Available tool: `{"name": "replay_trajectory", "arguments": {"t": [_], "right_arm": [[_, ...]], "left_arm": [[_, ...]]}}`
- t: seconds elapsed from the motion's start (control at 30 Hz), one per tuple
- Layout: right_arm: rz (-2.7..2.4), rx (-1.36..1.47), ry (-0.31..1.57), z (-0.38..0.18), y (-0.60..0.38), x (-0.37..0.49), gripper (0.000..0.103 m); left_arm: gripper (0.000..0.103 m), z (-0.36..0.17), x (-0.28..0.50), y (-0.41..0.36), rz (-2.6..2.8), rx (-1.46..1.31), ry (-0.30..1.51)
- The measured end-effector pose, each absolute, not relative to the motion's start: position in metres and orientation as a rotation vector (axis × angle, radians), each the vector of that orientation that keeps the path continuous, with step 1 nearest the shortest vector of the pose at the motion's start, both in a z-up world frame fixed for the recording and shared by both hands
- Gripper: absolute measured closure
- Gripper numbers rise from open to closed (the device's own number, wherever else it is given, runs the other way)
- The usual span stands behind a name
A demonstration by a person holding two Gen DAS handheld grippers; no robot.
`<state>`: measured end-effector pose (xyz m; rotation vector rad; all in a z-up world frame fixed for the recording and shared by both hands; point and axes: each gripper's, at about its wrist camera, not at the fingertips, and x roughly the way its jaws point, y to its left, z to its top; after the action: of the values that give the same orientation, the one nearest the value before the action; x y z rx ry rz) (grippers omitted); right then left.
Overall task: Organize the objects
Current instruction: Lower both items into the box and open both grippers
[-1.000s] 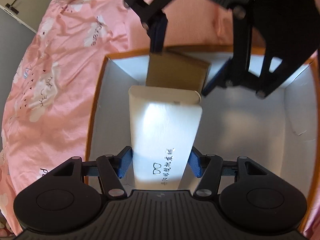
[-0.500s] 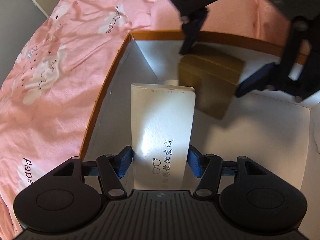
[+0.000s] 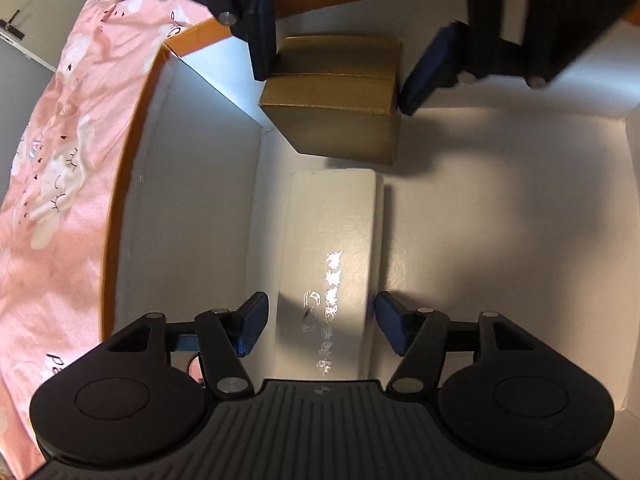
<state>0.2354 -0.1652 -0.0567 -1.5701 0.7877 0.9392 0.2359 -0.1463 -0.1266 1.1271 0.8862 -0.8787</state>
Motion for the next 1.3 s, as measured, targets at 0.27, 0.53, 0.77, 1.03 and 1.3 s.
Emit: {"name": "replay_trajectory", "arguments": {"t": [0.27, 0.53, 0.77, 1.03, 1.3], "right_arm": [[0.981, -1.6, 0.8, -0.068, -0.164, 0.25, 0.038], [0.941, -1.636, 0.716, -0.066, -0.167, 0.269, 0.037], [0.913, -1.531, 0.74, -0.052, -0.164, 0.28, 0.05], [0.904, -1.488, 0.763, -0.042, -0.163, 0.274, 0.049], [0.902, -1.082, 0.833, 0.022, -0.166, 0.27, 0.049]], "left_arm": [[0.026, -0.12, 0.244, -0.142, -0.842, 1.069, 0.94], [0.036, -0.116, 0.254, -0.134, -0.755, 1.054, 0.915], [0.039, -0.113, 0.252, -0.132, -0.727, 0.993, 0.914], [0.036, -0.106, 0.249, -0.133, -0.719, 0.997, 0.892], [0.036, -0.049, 0.226, -0.113, -0.732, 0.822, 0.87]]}}
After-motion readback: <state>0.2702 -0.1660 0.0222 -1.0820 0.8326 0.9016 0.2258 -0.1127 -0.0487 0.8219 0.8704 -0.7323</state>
